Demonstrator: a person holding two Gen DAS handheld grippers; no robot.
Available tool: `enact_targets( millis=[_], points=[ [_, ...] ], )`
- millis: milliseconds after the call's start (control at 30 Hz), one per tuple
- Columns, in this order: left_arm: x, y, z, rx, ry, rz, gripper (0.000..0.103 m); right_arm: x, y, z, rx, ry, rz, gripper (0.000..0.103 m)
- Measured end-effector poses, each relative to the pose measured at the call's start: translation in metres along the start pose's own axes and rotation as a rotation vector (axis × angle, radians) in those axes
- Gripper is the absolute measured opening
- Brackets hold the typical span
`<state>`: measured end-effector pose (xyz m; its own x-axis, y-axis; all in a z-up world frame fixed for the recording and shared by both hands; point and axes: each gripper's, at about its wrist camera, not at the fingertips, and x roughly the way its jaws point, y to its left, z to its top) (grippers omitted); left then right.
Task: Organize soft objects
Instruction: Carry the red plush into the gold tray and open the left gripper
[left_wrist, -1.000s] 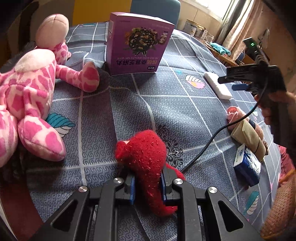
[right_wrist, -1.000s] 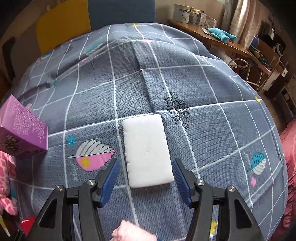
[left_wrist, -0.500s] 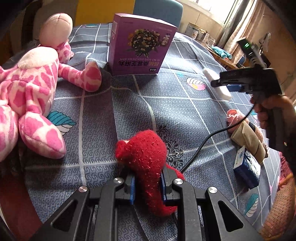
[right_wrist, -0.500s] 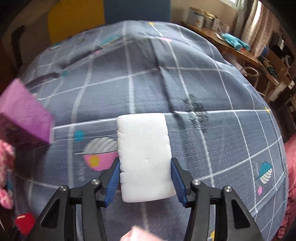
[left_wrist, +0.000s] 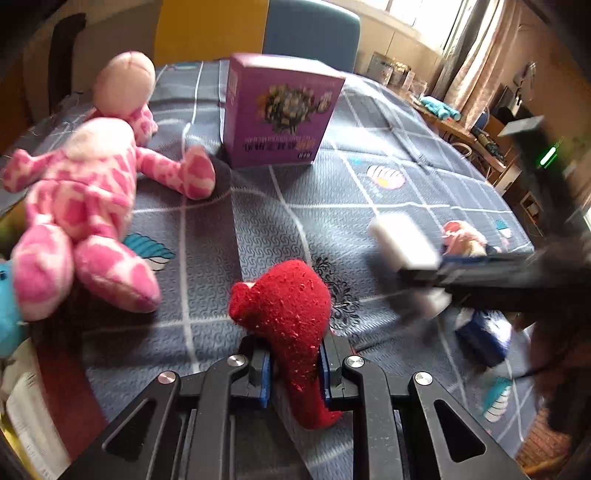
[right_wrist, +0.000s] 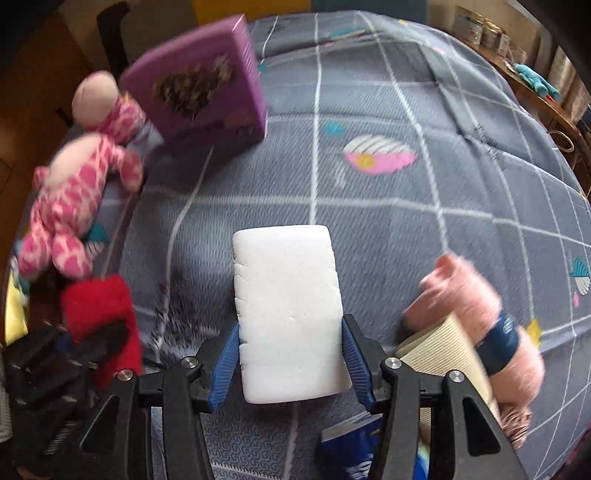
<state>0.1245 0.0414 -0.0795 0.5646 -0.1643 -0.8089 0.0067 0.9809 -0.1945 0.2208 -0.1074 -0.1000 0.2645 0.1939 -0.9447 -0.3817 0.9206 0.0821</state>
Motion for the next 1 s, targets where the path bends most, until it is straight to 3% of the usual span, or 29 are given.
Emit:
enact_targets(
  millis=[133,567,1000],
  points=[
    [-0.030,-0.001,-0.005,0.011,-0.047,0.013,0.020,0.005,0.014,-0.015,-0.057,-0.076,-0.081,0.056],
    [-0.116,0.019,-0.022,-0.012,-0.195,0.087,0.020,-0.004,0.020,-0.043,-0.068,-0.196,-0.107,0.057],
    [-0.158,0.056,-0.045,-0.070,-0.264,0.155,0.020,-0.005,0.023,-0.045,-0.091,-0.277,-0.123,0.057]
  ],
)
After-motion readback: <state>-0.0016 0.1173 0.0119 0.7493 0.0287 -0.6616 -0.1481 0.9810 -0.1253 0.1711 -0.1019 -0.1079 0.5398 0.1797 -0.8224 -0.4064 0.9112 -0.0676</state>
